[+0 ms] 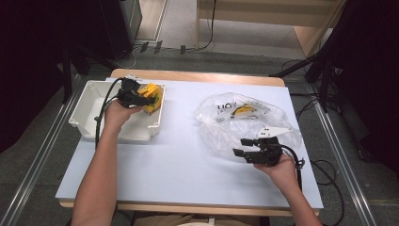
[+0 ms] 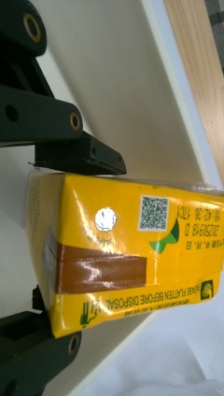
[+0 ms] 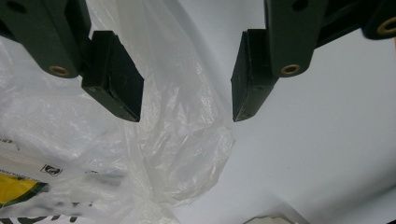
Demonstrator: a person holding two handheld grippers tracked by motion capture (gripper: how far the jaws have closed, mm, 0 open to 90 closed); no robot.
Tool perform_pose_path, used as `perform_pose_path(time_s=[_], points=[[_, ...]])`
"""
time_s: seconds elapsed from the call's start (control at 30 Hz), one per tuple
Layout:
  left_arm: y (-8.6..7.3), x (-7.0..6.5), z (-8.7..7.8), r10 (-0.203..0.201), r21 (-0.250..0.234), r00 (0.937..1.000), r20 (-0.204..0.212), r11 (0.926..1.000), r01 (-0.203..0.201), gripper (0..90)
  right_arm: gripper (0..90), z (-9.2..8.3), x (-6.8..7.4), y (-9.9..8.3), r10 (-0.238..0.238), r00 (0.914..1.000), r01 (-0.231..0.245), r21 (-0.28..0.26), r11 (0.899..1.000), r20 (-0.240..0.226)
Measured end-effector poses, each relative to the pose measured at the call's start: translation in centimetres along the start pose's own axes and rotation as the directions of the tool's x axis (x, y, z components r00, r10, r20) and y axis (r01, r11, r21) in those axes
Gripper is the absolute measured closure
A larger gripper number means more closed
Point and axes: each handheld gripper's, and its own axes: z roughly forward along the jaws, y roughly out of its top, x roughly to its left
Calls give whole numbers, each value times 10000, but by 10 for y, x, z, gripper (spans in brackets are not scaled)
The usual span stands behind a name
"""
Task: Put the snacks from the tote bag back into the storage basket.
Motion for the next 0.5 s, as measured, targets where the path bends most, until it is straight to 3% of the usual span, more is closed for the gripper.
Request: perform_pose_path(time_s=[0.17,0.37,0.5], points=[[-1,-1,-4,-21,-68,10000,12,10000,21,422,453,-1,0,-1,-28,10000,27,43,10000,34],[-6,1,-8,-365,42,9993,118,9993,364,378,451,-1,2,-2,-114,9999,113,119,9999,59],[-11,0,-12,-586,-95,9983,-52,9982,586,388,451,-1,1,-2,-103,9999,102,82,9999,55]])
